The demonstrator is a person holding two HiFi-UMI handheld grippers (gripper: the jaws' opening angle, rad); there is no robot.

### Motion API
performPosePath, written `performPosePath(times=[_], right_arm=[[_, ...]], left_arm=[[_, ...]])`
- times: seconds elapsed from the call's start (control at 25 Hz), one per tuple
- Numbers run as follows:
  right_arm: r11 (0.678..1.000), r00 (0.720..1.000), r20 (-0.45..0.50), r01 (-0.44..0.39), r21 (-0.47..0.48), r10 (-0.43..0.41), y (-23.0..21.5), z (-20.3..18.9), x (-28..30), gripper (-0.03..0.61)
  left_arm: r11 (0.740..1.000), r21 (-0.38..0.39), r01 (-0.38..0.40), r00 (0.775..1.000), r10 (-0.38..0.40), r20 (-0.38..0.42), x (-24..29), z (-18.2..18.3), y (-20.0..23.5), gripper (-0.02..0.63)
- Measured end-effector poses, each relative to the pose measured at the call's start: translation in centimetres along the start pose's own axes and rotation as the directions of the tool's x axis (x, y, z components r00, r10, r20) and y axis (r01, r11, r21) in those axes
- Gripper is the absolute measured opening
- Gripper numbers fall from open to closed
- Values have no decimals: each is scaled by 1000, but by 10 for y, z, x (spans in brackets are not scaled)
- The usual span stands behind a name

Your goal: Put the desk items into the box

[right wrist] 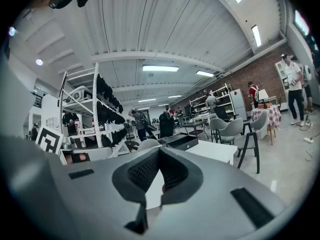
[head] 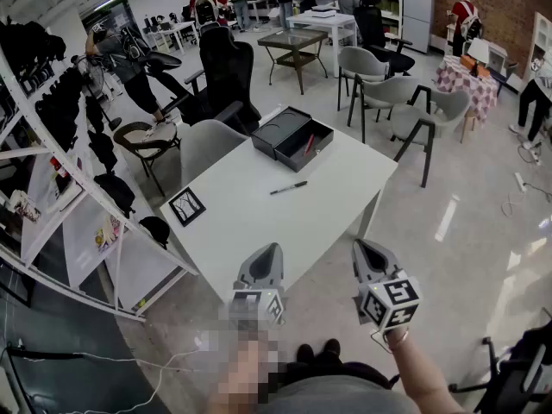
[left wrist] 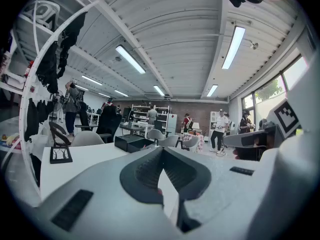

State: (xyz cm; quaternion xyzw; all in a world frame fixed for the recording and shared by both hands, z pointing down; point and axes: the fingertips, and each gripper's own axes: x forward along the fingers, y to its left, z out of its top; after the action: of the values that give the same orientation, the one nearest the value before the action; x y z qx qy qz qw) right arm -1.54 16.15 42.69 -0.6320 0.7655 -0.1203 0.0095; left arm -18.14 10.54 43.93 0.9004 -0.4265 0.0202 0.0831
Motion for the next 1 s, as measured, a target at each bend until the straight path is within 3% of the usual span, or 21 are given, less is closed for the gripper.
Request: performPosePath(times=[0.4,0.64,1.0], right_arm=[[999,1000,-4,23,41,-23,-23,1,-7,4],[999,1000,0,22,50,-22,-37,2,-9,5],[997,1000,-14,14,79,-13,-51,-1,-5,5]], left_arm=[[995,102,-9,999,12,-30,15,8,-7,6],[993,114,-17,999,20,-26,24,12,-6,8],[988,150,-30,998,37,-47,36,15,2,87]])
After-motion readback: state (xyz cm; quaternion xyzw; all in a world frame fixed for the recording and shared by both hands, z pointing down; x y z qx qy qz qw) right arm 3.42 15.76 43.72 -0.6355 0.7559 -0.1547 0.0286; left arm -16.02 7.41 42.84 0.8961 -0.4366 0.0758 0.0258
